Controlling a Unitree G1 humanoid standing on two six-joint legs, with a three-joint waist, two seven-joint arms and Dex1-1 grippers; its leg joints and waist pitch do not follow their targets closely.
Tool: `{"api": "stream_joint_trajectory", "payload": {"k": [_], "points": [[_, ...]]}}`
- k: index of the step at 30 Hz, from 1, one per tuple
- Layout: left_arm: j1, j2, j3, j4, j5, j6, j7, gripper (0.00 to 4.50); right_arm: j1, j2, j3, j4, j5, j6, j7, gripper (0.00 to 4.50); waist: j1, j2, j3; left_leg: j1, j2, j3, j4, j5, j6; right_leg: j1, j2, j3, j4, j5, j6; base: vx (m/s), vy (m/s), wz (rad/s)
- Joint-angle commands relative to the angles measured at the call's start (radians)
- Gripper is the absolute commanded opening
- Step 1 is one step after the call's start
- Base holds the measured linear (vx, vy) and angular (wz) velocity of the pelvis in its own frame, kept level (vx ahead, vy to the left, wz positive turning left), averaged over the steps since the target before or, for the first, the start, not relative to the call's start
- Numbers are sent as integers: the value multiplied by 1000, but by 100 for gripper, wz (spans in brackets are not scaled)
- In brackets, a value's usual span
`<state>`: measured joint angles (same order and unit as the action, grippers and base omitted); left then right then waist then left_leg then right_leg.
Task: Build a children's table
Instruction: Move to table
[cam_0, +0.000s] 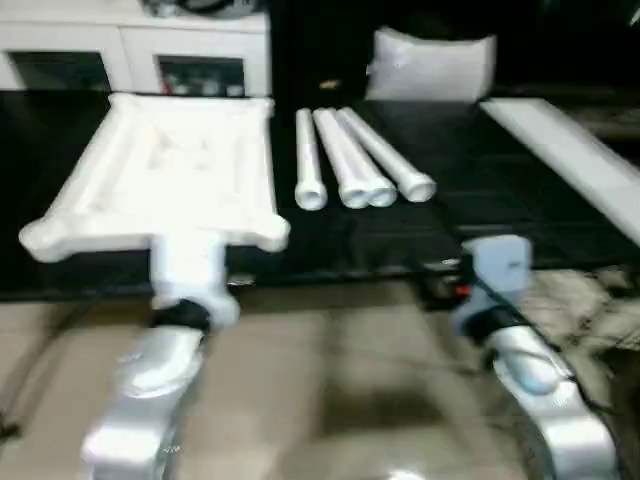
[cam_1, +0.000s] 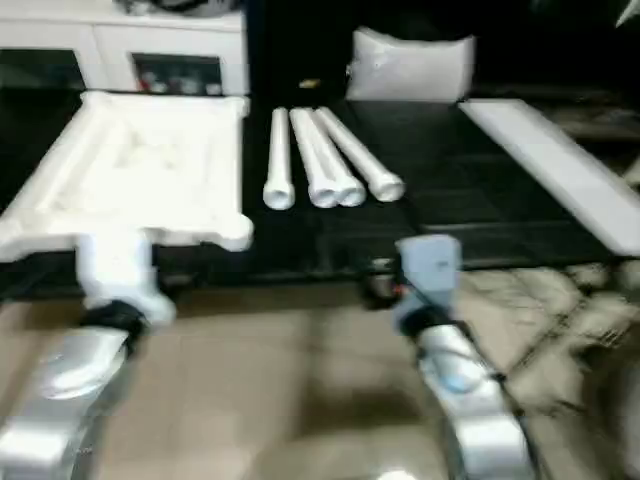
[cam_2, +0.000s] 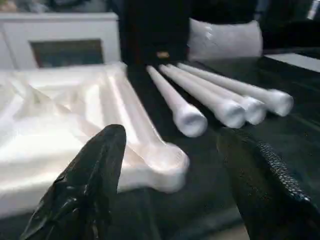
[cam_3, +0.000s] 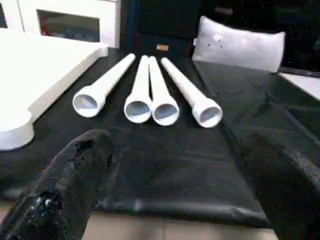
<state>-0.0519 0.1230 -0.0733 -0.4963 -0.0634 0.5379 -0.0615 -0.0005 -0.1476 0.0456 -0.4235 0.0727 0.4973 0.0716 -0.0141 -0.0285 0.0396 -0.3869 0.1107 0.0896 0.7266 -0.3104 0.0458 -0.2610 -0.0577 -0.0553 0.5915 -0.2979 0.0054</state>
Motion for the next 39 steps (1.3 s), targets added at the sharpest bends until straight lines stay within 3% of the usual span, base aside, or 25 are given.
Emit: {"api": "stream_joint_trajectory", "payload": {"k": [1,3,4,6,8,9,10,11,12,13,14,16,18,19,21,22,26,27,28,30,32,35,36,37,39], "points": [[-6,10,22,9,7,11,4,326,-16,-5,18,-6,14,-3,30,450,36,0,-36,-87,31,10,-87,251,160,97,-135,-28,-144,-169,-224,203,36,32],[-10,16,20,10,12,11,-2,326,-19,-9,21,-5,9,-4,30,450,-7,59,-13,13,51,-72,-190,26,231,49,7,-107,-72,-295,-125,215,45,44],[-12,19,18,11,15,13,-5,326,-21,-9,21,-4,9,-3,27,450,-57,70,-56,161,103,-215,-200,-57,441,-63,56,-69,88,-263,-44,261,25,60],[-20,29,16,13,18,10,-17,326,-26,-7,22,-1,1,-14,18,450,-63,63,-68,193,133,-277,-167,250,593,-151,25,-9,163,-189,46,254,15,65],[-28,35,14,16,15,11,-24,326,-32,-6,24,5,-21,-26,6,450,-51,33,-47,106,80,-219,-187,345,497,-161,23,54,177,-8,103,200,2,69],[-39,49,10,19,9,13,-42,326,-33,4,15,3,-6,-47,18,450,-51,30,-43,110,114,-139,-186,297,415,-178,-1,67,151,62,87,176,-15,60],[-45,58,8,21,7,17,-52,326,-28,8,16,-3,12,-71,37,450,-32,-12,-24,46,57,-83,-218,53,333,-110,-21,94,52,137,44,123,-65,25],[-52,65,6,25,3,18,-63,326,-20,10,20,-12,24,-85,51,450,10,-65,-15,9,-47,-20,-92,-153,204,-66,-92,206,-101,-219,104,123,-65,25],[-52,65,6,26,2,18,-64,326,-19,10,20,-13,24,-85,52,450,21,-47,-23,24,-60,-10,-4,-138,155,-47,-157,249,-128,-427,51,128,-89,1],[-56,67,7,28,-3,18,-70,326,-17,12,21,-16,15,-70,42,450,28,-37,-24,-24,-32,-35,20,-45,60,16,-166,246,-105,-529,-62,161,-57,1],[-61,74,5,32,-7,26,-79,326,-14,11,25,-17,-15,-34,12,450,27,-34,-17,-32,-19,-40,21,-9,2,19,-144,230,-101,-532,-148,161,-57,1],[-67,73,6,41,-18,24,-96,326,-9,7,29,-20,-7,32,12,450,30,-10,-14,-25,-3,-40,-4,17,-18,26,-128,205,-111,-487,-241,139,19,0],[-69,79,-8,47,-14,23,-111,326,5,10,27,-29,4,39,16,450,23,41,-18,30,45,-23,-137,-7,-34,6,-46,103,-101,-420,-267,138,76,3],[-68,77,-20,50,-22,26,-126,326,12,13,20,-32,7,45,16,450,-16,71,-23,71,102,-86,-213,-137,-16,-31,26,45,-24,-310,-195,184,144,4],[-66,78,-35,52,-17,26,-131,326,15,8,17,-28,-10,86,3,450,-59,77,-57,202,158,-182,-215,-92,162,-141,19,6,117,-106,-48,187,130,4],[-62,71,-38,52,-22,27,-131,326,17,14,6,-26,-1,87,0,450,-58,90,-48,214,200,-107,-209,-26,142,-191,-10,11,134,-58,15,170,95,-3],[-54,60,-52,55,-25,27,-127,326,15,7,-2,-38,17,74,22,450,-42,21,-22,165,173,39,-275,-171,-13,-150,-45,-11,81,90,-59,156,40,-49],[-53,58,-53,56,-23,29,-125,326,7,-6,9,-44,21,72,44,450,-12,-42,-48,62,36,54,-174,-246,46,-18,-92,82,-22,-24,-74,131,-59,-57],[-54,59,-54,55,-21,32,-126,326,2,-10,13,-46,24,72,55,450,7,-29,-56,40,-8,39,-2,-146,63,26,-214,189,-111,-451,-165,144,-65,-28],[-57,62,-52,55,-19,37,-125,326,-13,-20,24,-43,31,70,82,450,14,-29,-60,-57,-6,-8,51,34,0,57,-175,165,-64,-331,-188,163,-55,-22],[-58,62,-45,53,-22,41,-124,326,-24,-28,29,-37,34,87,94,450,17,-17,-44,-47,-8,1,27,156,-37,11,-131,93,-84,-230,-241,158,-40,-9],[-49,70,-34,41,-31,53,-135,326,-48,-57,42,-19,38,58,142,450,5,70,7,3,113,-40,-193,-42,-5,-22,-25,-22,-73,-347,-160,167,46,0],[-43,75,-30,34,-42,61,-145,326,-56,-76,49,-13,24,11,159,450,-10,83,4,25,151,-79,-224,-254,-6,-46,-2,-22,-18,-304,-133,194,108,0],[-40,78,-30,29,-53,75,-159,326,-65,-97,52,-6,20,-34,183,450,-26,83,-44,113,207,-138,-222,-229,61,-91,-10,1,77,-96,-107,170,81,2],[-38,98,-39,26,-64,90,-192,326,-74,-80,18,-13,130,-7,256,450,-25,78,-59,125,187,-138,-160,326,269,-143,-36,26,93,88,-28,164,64,4]]}}
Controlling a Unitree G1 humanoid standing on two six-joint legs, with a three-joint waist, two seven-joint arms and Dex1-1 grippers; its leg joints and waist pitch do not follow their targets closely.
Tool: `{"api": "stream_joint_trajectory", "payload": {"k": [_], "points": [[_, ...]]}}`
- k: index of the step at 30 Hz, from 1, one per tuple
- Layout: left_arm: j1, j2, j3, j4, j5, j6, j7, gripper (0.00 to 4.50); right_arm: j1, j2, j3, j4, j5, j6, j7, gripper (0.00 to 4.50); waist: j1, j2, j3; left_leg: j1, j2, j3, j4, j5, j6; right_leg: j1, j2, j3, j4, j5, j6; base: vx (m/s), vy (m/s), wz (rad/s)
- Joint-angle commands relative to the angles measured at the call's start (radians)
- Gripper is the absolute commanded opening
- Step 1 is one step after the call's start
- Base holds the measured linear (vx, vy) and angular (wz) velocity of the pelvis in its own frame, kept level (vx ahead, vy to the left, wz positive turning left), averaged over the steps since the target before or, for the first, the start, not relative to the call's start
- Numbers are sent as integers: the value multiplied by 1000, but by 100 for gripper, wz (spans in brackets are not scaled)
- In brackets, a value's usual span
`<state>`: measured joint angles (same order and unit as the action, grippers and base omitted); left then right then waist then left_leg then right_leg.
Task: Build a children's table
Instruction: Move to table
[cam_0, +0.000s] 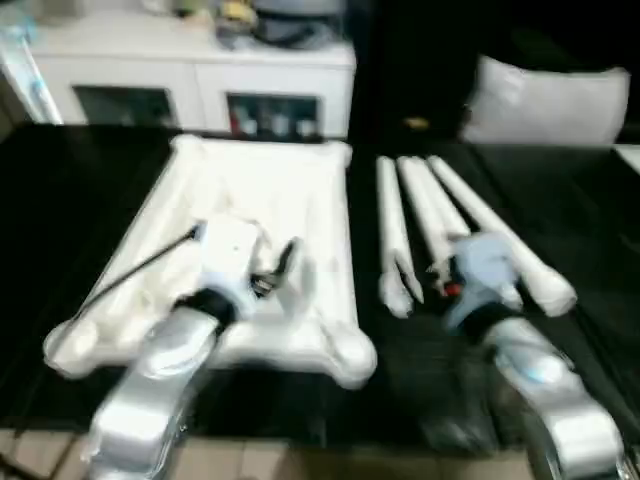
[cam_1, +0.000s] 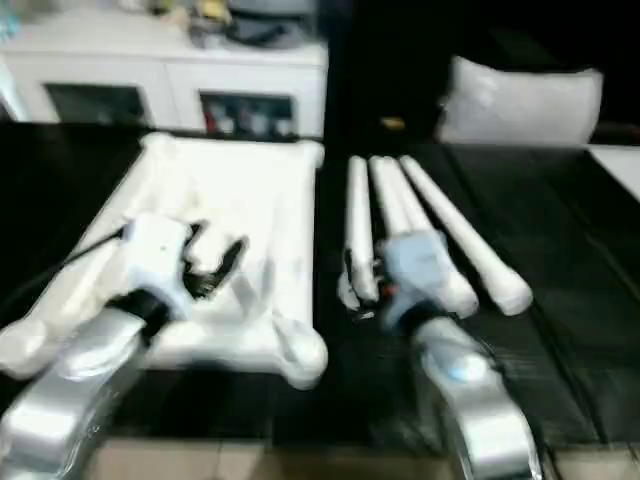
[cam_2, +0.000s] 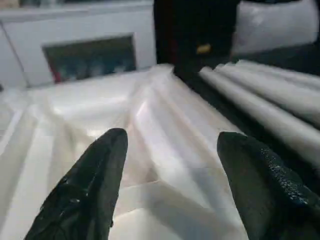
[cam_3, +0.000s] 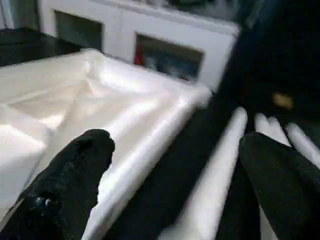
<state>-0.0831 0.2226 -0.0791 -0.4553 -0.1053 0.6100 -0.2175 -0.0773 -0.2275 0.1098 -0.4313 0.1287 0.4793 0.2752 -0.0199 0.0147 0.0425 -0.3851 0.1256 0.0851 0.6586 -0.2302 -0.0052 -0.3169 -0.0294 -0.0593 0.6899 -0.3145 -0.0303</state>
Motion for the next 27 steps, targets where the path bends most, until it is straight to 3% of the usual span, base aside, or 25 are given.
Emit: {"api": "stream_joint_trajectory", "payload": {"k": [1,2,3,4,5,6,7,8,9,10,11,12,13,14,17,18,19,20,22,25,27], "points": [[-6,14,-38,-16,-30,17,-58,326,-2,9,-62,-12,118,28,80,450,-9,18,-70,100,147,-110,-44,682,368,-97,-101,70,-40,283,52,105,36,4],[-10,26,-37,-12,-43,19,-80,326,-11,-12,-53,-12,109,29,101,450,6,-15,-80,42,69,-55,-13,763,277,-57,-131,100,-78,524,38,105,36,4],[-18,44,-34,-4,-58,20,-109,326,-21,-40,-38,-7,90,26,125,450,13,-32,-83,0,28,-27,-16,689,224,-17,-123,104,-61,689,29,88,8,-2],[-23,54,-33,1,-65,22,-126,326,-21,-43,-38,-8,100,27,140,450,30,-44,-96,-33,4,-4,-35,491,142,37,-99,98,-40,1012,56,0,0,0],[-23,54,-33,1,-65,22,-126,326,-21,-43,-38,-8,100,27,140,450,36,-38,-90,-30,10,0,-49,390,105,28,-101,90,-45,1058,56,0,0,0],[-37,86,-38,15,-79,22,-176,326,-21,-58,-36,-11,115,32,168,450,32,-31,-77,-18,29,-4,-71,228,40,23,-100,69,-61,944,35,0,0,0],[-42,114,-49,23,-87,21,-216,326,-23,-78,-27,-13,111,32,186,450,35,-16,-66,2,50,-12,-82,91,1,15,-99,66,-80,712,6,0,0,0],[-45,136,-60,27,-89,18,-245,326,-24,-90,-21,-11,110,26,195,450,31,-15,-51,13,64,-18,-106,-49,-23,10,-91,61,-97,433,-34,0,0,0],[-48,163,-73,34,-87,13,-279,326,-26,-105,-16,-10,111,40,203,450,31,-7,-44,20,70,-20,-114,-118,-32,3,-92,63,-105,299,-59,0,0,0],[-48,163,-73,34,-87,13,-279,326,-26,-105,-16,-10,111,40,203,450,27,-4,-34,31,81,-20,-131,-251,-47,-1,-95,67,-120,67,-112,-73,16,3],[-49,176,-81,37,-85,11,-297,326,-28,-113,-15,-9,112,52,204,450,24,-8,-28,29,81,-17,-136,-296,-53,-2,-97,72,-126,-13,-127,-73,16,3],[-53,213,-100,46,-100,-11,-370,326,-29,-152,-14,-12,130,72,248,450,28,2,-17,38,80,-12,-139,-385,-73,-16,-103,81,-141,-168,-140,-85,23,3],[-57,231,-109,51,-103,-18,-399,292,-27,-174,-16,-14,138,75,273,450,25,-11,-7,44,78,-9,-140,-483,-92,-24,-111,85,-160,-354,-116,-99,23,0],[-59,247,-115,61,-104,-37,-427,292,-23,-195,-17,-19,145,78,295,450,28,-9,-11,46,77,-11,-138,-498,-100,-24,-118,89,-168,-434,-95,-99,23,0],[-75,274,-127,94,-111,-85,-492,280,-14,-237,-22,-30,153,92,333,450,23,-7,-16,28,80,-11,-146,-430,-90,-17,-116,90,-160,-344,-96,-27,10,-2],[-87,287,-131,105,-123,-91,-524,266,-8,-253,-26,-41,161,104,349,450,24,7,-16,24,80,-11,-149,-395,-83,-15,-114,89,-153,-274,-108,0,0,0],[-102,302,-136,115,-136,-91,-555,255,-3,-275,-28,-52,168,114,367,450,23,0,-21,24,81,-8,-148,-366,-73,-12,-111,88,-150,-218,-115,0,0,0],[-114,310,-140,123,-140,-90,-571,248,4,-299,-25,-66,172,123,384,450,25,2,-23,26,83,-3,-146,-331,-59,-14,-110,87,-148,-166,-129,0,0,0],[-136,320,-155,145,-141,-99,-612,236,18,-335,-18,-90,177,144,410,450,24,-3,-19,20,81,3,-146,-307,-43,-12,-112,87,-151,-162,-142,0,0,0],[-151,335,-173,165,-144,-113,-659,204,33,-374,-10,-112,191,162,434,450,25,-1,-19,21,84,10,-141,-286,-32,-15,-114,90,-153,-180,-149,0,0,0],[-165,348,-192,180,-141,-124,-696,197,46,-390,-12,-125,199,174,445,450,26,2,-22,22,87,12,-139,-256,-28,-15,-112,90,-149,-129,-157,0,0,0]]}}
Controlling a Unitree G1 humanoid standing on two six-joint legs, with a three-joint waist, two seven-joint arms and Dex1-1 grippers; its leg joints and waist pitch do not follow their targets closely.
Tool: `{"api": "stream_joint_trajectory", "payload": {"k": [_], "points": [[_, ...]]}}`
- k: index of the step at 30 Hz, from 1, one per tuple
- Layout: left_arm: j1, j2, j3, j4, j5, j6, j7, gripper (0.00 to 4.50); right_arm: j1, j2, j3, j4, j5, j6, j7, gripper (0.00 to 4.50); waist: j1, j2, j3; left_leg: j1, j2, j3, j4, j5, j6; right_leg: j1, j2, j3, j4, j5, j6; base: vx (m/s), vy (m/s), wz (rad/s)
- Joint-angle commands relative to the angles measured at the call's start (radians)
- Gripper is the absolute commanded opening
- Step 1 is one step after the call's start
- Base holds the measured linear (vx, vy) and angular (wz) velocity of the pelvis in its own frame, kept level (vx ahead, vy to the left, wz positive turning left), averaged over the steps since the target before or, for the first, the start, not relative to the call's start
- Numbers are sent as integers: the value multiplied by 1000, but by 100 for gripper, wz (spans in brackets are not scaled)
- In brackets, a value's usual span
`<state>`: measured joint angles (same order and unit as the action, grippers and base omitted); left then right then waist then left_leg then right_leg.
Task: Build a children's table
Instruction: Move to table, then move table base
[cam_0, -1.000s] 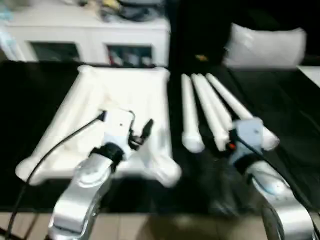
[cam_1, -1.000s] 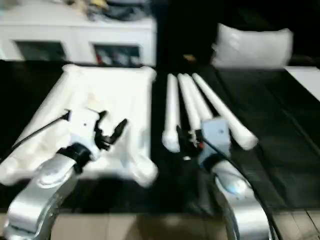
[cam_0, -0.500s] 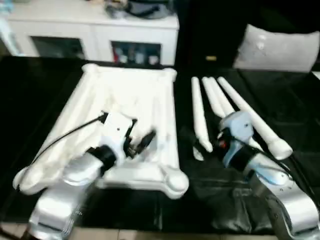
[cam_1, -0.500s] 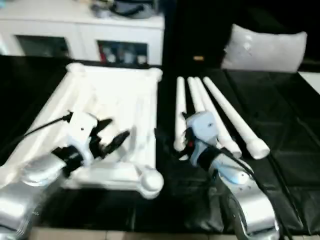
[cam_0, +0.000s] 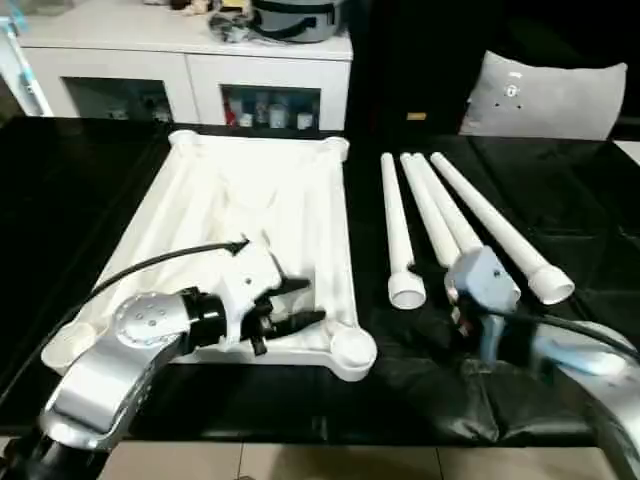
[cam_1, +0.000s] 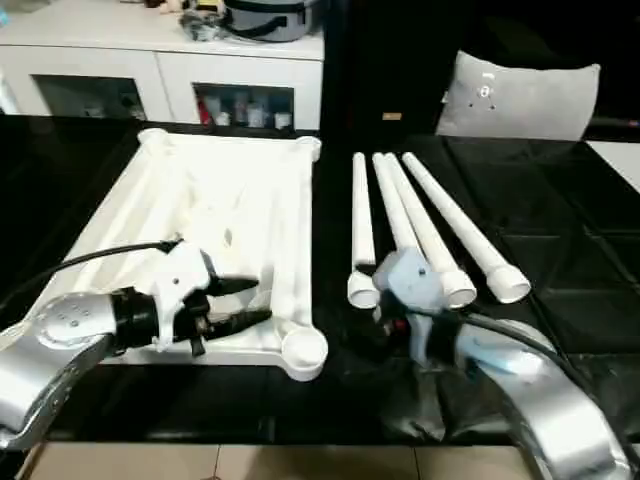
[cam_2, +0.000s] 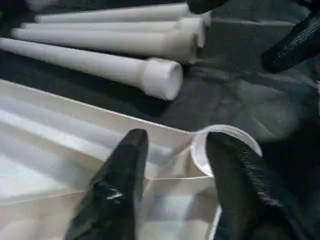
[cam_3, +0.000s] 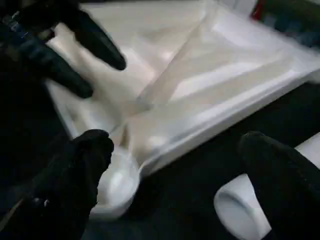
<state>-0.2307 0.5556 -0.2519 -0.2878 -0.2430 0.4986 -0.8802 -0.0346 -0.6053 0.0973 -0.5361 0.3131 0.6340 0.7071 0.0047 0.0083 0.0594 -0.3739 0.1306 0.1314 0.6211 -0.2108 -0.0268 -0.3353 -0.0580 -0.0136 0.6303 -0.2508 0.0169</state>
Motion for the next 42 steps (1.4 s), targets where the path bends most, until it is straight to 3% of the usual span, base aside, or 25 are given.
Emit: {"api": "stream_joint_trajectory", "payload": {"k": [1,3,5,7,11,16,22,23,26,28,38,41,42], "points": [[-23,24,-32,19,-1,-17,-53,185,9,-17,-1,-25,15,23,17,450,2,8,-41,10,83,-32,-101,-245,1,5,-82,43,-85,-140,-217,0,0,0],[-31,38,-53,30,4,-26,-81,164,19,-24,-6,-30,17,29,20,450,3,7,-47,9,84,-29,-97,-186,17,9,-81,42,-77,-41,-237,0,0,0],[-41,47,-72,46,20,-38,-103,159,29,-30,-13,-31,21,32,21,450,5,9,-56,8,84,-22,-88,-86,52,13,-79,39,-65,123,-258,0,0,0],[-69,58,-107,81,53,-47,-128,139,45,-40,-12,-19,19,24,24,450,5,6,-54,6,84,-16,-87,-67,72,13,-78,37,-64,159,-268,0,0,0],[-96,69,-124,105,55,-43,-168,110,57,-53,1,-19,19,30,36,450,6,7,-46,13,90,-15,-95,-170,51,8,-82,38,-73,-3,-277,0,0,0],[-105,114,-136,81,30,3,-226,74,66,-67,17,-23,12,32,46,450,4,6,-39,17,91,-14,-101,-244,14,1,-82,41,-81,-125,-263,0,0,0],[-94,112,-135,77,51,23,-195,58,64,-59,44,-23,1,31,38,450,2,6,-42,12,92,-14,-100,-212,14,3,-83,42,-78,-79,-263,0,0,0],[-92,108,-134,77,49,27,-192,85,64,-58,47,-23,-1,30,37,450,3,6,-43,12,91,-13,-98,-198,21,3,-84,42,-78,-61,-267,0,0,0],[-91,116,-144,71,52,36,-208,96,61,-54,65,-19,-7,29,34,450,4,3,-43,12,91,-12,-98,-188,27,3,-82,41,-77,-49,-269,0,0,0],[-90,122,-153,68,61,40,-215,130,59,-51,72,-17,-9,28,32,450,5,4,-43,12,91,-12,-98,-192,29,3,-83,41,-77,-60,-268,0,0,0],[-92,132,-182,91,116,13,-196,195,52,-46,92,-13,-23,33,17,450,4,6,-41,12,92,-13,-102,-223,11,0,-83,43,-81,-102,-254,0,0,0],[-100,125,-189,121,139,-1,-176,175,49,-44,98,-13,-27,34,12,450,4,6,-43,12,92,-13,-101,-213,12,2,-83,43,-79,-80,-253,0,0,0],[-102,123,-191,127,141,-2,-174,164,47,-43,100,-13,-28,34,10,450,5,12,-46,13,92,-14,-100,-213,10,2,-84,43,-78,-79,-255,0,0,0]]}}
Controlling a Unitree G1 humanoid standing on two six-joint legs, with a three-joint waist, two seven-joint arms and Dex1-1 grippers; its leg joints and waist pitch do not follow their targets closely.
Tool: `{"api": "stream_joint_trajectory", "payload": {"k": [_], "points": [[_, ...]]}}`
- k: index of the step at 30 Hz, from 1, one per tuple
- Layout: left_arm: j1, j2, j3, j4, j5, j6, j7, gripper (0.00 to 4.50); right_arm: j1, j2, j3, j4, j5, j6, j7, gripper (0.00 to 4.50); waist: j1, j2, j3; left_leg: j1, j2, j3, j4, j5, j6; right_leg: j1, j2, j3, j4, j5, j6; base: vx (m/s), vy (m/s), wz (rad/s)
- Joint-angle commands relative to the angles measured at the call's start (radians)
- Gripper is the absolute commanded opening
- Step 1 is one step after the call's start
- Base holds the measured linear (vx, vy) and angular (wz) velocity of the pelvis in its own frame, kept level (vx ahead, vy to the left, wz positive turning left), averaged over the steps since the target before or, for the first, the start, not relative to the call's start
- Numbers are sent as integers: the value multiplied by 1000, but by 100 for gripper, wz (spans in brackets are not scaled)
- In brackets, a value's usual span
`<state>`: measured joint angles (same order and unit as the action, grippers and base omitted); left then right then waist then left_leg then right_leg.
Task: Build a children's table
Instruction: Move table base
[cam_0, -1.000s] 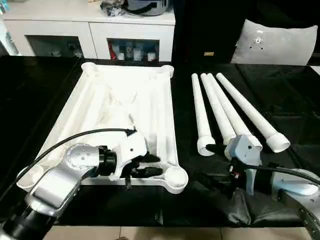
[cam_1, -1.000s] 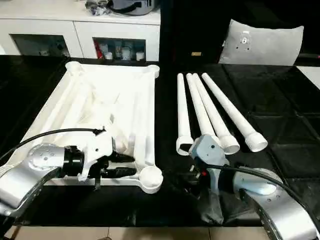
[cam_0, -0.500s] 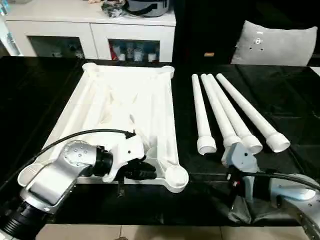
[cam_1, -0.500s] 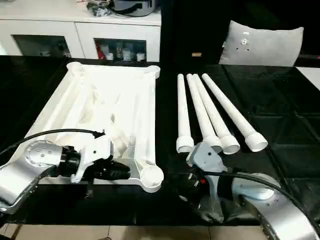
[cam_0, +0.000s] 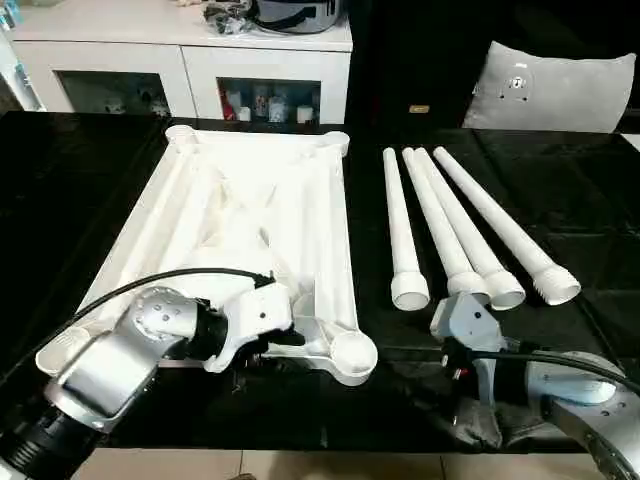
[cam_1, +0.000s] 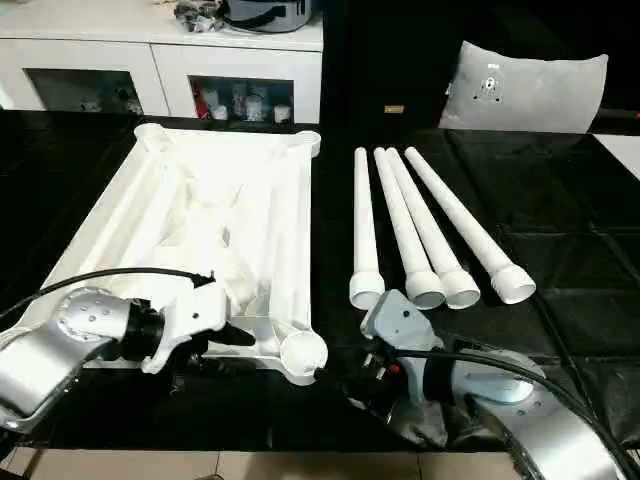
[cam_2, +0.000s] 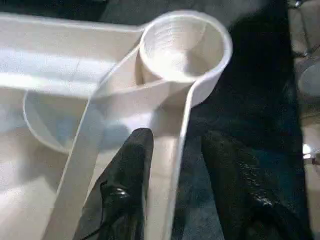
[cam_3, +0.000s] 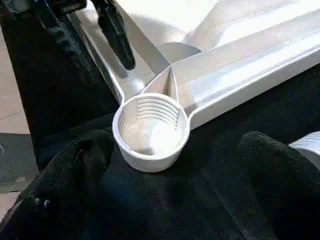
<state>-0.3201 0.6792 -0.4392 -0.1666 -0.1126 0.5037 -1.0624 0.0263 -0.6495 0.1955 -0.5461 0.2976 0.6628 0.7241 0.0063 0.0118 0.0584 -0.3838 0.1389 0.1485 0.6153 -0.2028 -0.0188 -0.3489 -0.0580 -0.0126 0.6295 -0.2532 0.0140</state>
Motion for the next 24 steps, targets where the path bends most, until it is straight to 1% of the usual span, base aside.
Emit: {"api": "stream_joint_trajectory", "payload": {"k": [1,3,4,5,7,9,12,13,14,16,18,19,20,21,22,24], "points": [[-14,-1,-7,11,11,-8,9,154,-14,3,4,-3,-14,4,-8,450,2,6,-44,23,84,-31,-95,-223,0,15,-83,41,-78,-68,-254,0,0,0],[-12,-2,-9,14,10,-8,5,130,-14,4,6,-3,-15,3,-10,450,2,5,-45,24,84,-30,-95,-222,0,15,-82,41,-77,-57,-258,0,0,0],[-11,-3,-10,15,10,-8,3,117,-14,4,8,-3,-16,3,-11,450,3,3,-46,23,84,-30,-94,-216,2,16,-84,42,-76,-55,-261,0,0,0],[-9,-3,-10,15,11,-9,1,110,-14,5,9,-3,-17,3,-13,450,3,6,-45,23,84,-30,-95,-215,3,16,-83,41,-76,-55,-262,0,0,0],[-4,-6,-11,24,19,-18,1,98,-14,6,12,-3,-18,3,-16,450,2,4,-46,23,85,-30,-95,-220,2,16,-84,41,-76,-56,-263,0,0,0],[-1,-10,-11,35,23,-27,4,72,-14,6,13,-3,-17,4,-17,450,3,5,-46,23,85,-30,-94,-217,3,17,-84,42,-76,-53,-263,0,0,0],[2,-18,-11,60,30,-55,10,51,-15,4,18,-2,-19,5,-17,450,3,5,-46,23,85,-30,-94,-219,2,17,-84,42,-77,-53,-262,0,0,0],[2,-20,-14,79,39,-71,16,28,-16,5,21,-1,-21,5,-19,450,4,7,-48,24,85,-30,-94,-220,1,17,-84,41,-75,-51,-263,0,0,0],[2,-24,-13,96,46,-77,25,28,-18,8,22,-1,-23,6,-21,450,3,5,-46,23,85,-30,-95,-228,0,17,-83,41,-77,-59,-261,0,0,0],[1,-26,-14,112,54,-90,33,11,-19,10,23,0,-25,7,-22,450,3,5,-46,24,85,-30,-95,-238,-2,16,-85,42,-78,-76,-258,0,0,0],[1,-26,-14,112,54,-90,33,5,-19,10,23,0,-25,7,-22,450,3,5,-47,24,85,-30,-96,-239,-5,16,-85,42,-77,-77,-257,0,0,0],[-4,-37,-8,132,65,-113,53,5,-22,11,23,4,-28,11,-25,450,0,5,-47,21,84,-31,-96,-230,-3,19,-85,42,-77,-68,-257,0,0,0],[-5,-40,-5,136,67,-118,58,5,-22,12,23,4,-29,11,-25,450,-2,4,-47,20,84,-31,-95,-225,0,19,-85,42,-77,-59,-256,0,0,0],[-12,-56,8,150,64,-128,76,5,-26,16,20,8,-31,15,-33,450,-2,4,-49,21,85,-31,-94,-221,1,19,-85,42,-76,-50,-257,0,0,0],[-19,-68,19,159,59,-138,83,5,-31,22,15,13,-31,19,-42,450,-4,1,-49,20,84,-30,-92,-207,8,20,-86,42,-75,-34,-264,0,0,0],[-23,-76,26,165,54,-145,86,5,-35,26,11,15,-31,20,-48,450,-5,1,-50,19,82,-29,-89,-189,16,21,-87,42,-75,-23,-270,0,0,0]]}}
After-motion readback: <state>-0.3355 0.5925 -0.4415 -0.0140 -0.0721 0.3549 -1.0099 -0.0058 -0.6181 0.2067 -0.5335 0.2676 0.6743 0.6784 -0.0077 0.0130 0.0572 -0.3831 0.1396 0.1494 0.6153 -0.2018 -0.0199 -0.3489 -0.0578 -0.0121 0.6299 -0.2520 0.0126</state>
